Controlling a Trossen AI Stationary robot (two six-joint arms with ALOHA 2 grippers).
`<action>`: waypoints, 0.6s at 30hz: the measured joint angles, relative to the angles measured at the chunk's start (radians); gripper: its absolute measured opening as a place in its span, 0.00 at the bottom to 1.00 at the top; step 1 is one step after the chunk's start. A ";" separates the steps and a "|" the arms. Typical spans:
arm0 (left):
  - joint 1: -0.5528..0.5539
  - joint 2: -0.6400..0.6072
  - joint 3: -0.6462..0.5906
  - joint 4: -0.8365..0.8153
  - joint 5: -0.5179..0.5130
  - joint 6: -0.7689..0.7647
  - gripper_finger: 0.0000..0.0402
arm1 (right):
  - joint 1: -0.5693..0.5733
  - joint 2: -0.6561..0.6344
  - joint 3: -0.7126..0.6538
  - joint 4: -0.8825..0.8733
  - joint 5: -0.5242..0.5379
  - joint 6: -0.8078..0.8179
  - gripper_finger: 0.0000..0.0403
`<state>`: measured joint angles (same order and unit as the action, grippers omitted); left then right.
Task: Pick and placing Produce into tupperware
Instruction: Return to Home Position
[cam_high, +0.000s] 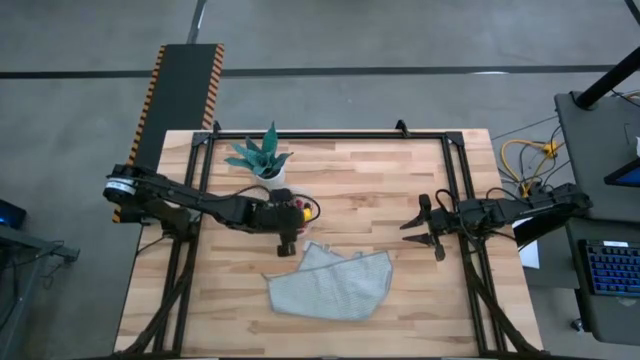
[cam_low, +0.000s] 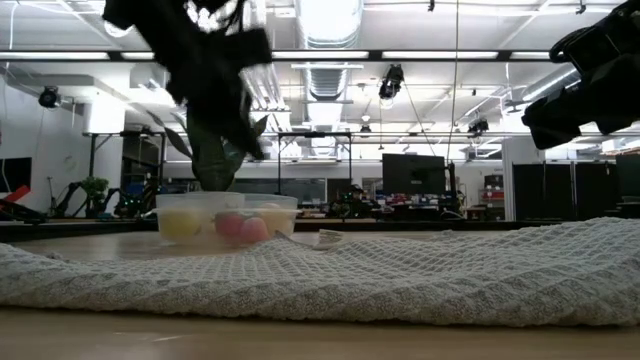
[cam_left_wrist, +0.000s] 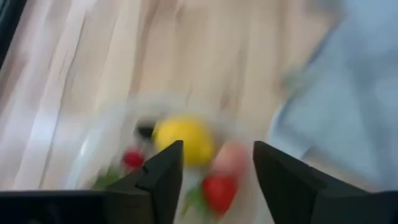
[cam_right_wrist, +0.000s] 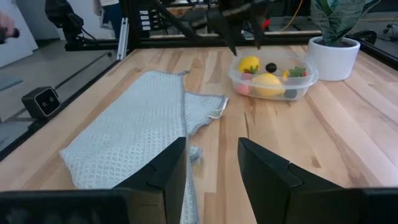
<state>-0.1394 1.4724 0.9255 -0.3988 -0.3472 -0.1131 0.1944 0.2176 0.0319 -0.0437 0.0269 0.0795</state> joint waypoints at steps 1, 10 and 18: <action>0.000 -0.007 0.008 0.032 0.028 0.021 0.43 | 0.000 0.000 0.000 0.005 0.000 0.000 0.34; 0.000 -0.128 0.018 0.373 0.140 0.177 0.17 | 0.000 -0.001 0.000 0.172 0.000 -0.051 0.34; -0.006 -0.259 0.017 0.471 0.157 0.354 0.01 | 0.000 0.001 0.047 0.228 0.122 -0.147 0.30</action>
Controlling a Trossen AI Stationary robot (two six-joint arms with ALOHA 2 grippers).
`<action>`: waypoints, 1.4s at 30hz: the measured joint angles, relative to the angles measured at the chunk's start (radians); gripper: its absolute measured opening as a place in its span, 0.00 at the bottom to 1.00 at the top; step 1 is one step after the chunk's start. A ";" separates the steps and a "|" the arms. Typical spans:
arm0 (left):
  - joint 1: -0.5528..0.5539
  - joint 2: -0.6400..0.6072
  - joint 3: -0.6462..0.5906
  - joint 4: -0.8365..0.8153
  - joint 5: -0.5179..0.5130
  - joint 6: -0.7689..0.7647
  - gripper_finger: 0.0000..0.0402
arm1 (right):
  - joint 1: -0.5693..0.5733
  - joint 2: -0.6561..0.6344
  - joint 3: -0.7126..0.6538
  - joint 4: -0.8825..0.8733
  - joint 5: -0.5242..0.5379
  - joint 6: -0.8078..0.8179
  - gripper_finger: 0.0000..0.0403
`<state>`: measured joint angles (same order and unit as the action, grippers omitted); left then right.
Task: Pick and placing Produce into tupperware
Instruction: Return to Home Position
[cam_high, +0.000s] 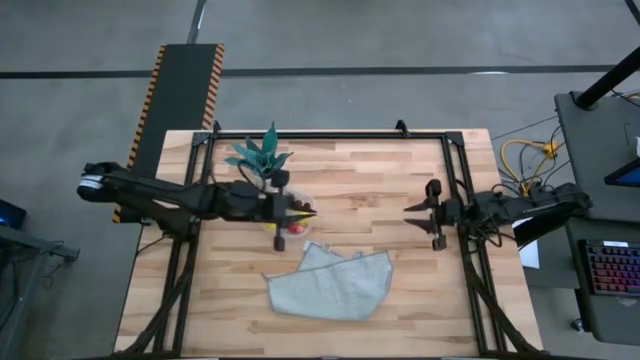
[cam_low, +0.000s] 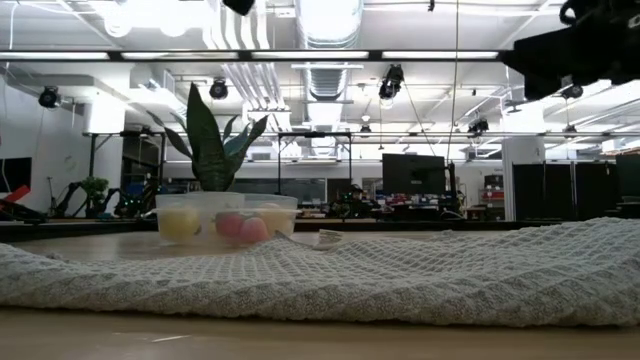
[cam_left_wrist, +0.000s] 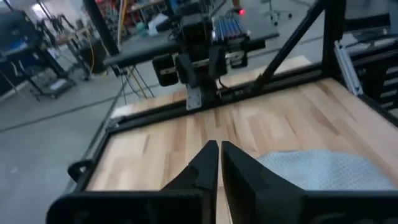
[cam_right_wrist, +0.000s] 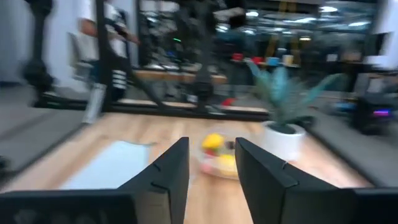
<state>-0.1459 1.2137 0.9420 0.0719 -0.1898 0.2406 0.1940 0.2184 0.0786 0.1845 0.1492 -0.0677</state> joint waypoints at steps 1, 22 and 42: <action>0.000 -0.019 -0.004 -0.002 0.000 0.004 0.01 | 0.000 0.001 0.018 -0.025 0.027 -0.020 0.29; 0.000 -0.289 -0.322 0.165 -0.054 0.029 0.00 | -0.284 -0.049 0.004 -0.083 -0.309 0.017 0.14; 0.004 -0.525 -0.394 0.120 -0.160 0.052 0.00 | -0.285 -0.137 -0.070 -0.059 -0.279 0.030 0.11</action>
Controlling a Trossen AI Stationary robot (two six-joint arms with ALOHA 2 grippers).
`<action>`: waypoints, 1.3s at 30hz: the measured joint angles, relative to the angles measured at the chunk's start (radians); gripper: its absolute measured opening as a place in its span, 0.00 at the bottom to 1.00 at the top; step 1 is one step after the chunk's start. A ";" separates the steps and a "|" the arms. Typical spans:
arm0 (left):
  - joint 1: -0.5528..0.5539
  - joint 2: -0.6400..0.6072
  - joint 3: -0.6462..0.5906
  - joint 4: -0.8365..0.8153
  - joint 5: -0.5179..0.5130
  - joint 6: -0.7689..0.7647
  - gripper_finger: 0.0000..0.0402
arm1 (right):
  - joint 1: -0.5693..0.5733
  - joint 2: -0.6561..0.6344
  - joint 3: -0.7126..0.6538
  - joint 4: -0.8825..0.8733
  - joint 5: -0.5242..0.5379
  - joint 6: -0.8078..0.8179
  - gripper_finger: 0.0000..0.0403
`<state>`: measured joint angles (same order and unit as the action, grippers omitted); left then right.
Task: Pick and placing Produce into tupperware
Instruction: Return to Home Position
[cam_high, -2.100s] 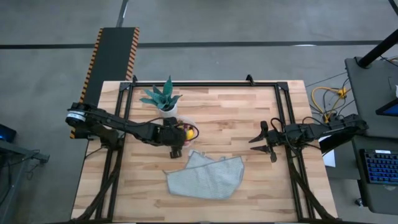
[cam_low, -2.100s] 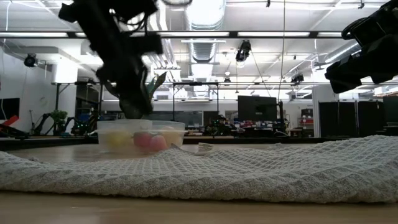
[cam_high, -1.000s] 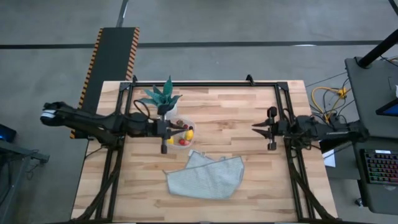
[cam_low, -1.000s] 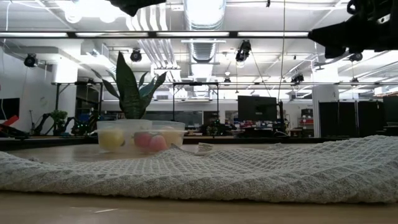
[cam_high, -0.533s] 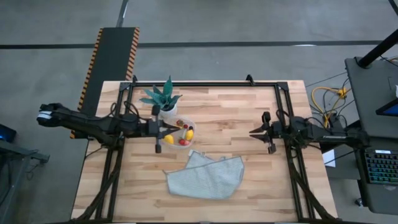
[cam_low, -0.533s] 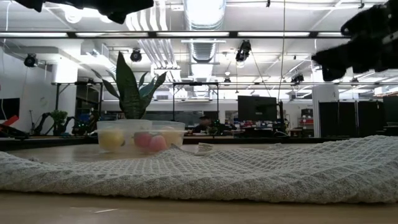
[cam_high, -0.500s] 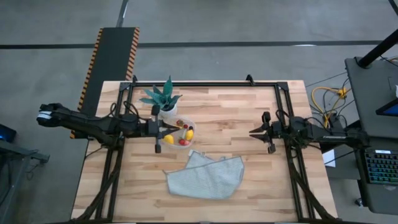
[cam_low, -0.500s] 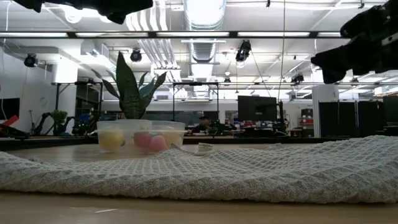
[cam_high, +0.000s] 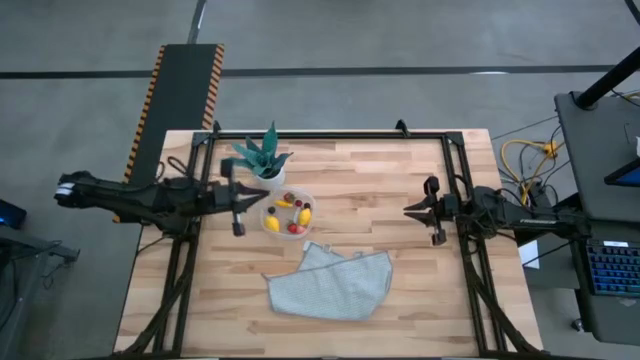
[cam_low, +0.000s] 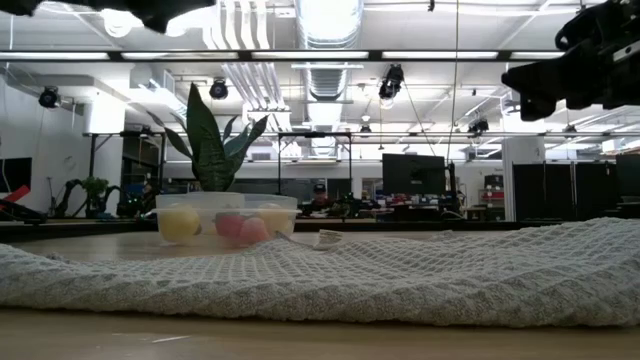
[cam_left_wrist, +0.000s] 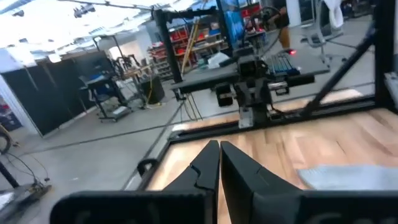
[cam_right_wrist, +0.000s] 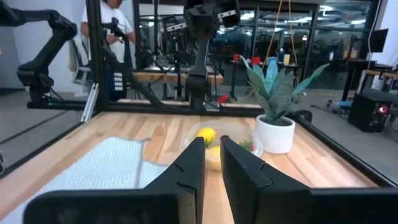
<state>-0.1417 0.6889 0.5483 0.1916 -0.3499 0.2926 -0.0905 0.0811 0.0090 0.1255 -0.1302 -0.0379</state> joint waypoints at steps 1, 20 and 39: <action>0.000 -0.041 -0.012 -0.037 0.002 -0.014 0.00 | 0.000 0.000 0.000 -0.002 0.000 0.000 0.11; 0.090 -0.418 -0.474 0.177 0.237 -0.157 0.00 | 0.000 0.000 0.000 -0.018 0.030 -0.004 0.11; 0.166 -0.660 -0.443 -0.189 0.325 -0.209 0.00 | 0.000 0.000 0.000 -0.018 0.053 -0.014 0.11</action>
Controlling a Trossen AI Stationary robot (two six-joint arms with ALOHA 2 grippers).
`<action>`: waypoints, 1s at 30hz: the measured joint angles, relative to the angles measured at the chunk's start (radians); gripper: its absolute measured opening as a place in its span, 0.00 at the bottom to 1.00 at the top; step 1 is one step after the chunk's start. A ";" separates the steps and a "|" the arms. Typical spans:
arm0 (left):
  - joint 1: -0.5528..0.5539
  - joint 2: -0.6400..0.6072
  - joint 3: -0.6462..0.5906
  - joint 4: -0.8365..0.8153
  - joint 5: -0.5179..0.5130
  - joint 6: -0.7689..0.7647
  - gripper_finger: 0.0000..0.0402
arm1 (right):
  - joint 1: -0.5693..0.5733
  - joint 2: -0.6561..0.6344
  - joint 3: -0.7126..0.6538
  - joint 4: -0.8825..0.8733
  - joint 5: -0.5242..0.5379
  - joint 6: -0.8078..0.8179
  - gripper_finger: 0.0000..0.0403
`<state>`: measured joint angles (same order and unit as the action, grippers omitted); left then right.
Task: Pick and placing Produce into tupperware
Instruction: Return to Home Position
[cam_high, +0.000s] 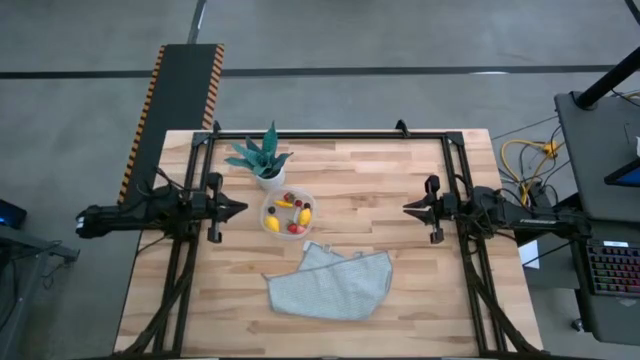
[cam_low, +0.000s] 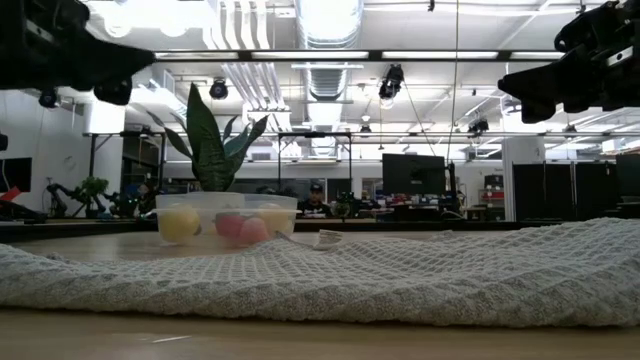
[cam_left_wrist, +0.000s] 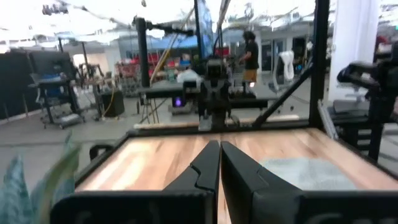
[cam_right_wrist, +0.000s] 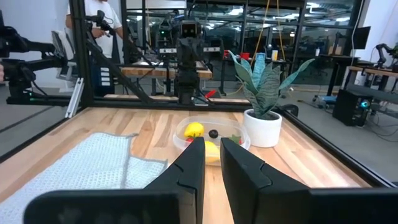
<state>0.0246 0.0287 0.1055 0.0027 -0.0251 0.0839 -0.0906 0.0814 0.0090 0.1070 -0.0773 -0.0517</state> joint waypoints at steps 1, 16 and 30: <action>0.000 -0.006 -0.008 -0.004 -0.003 -0.001 0.00 | 0.000 0.000 0.000 0.000 0.000 0.000 0.11; 0.000 0.035 -0.074 -0.014 0.032 -0.049 0.00 | 0.000 0.000 0.000 0.000 0.005 -0.005 0.11; 0.000 0.031 -0.081 -0.021 0.045 -0.060 0.00 | 0.000 0.000 0.001 -0.069 0.029 -0.014 0.06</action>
<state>0.0242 0.0594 0.0242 -0.0186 0.0203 0.0235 -0.0906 0.0814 0.0097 0.0380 -0.0482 -0.0656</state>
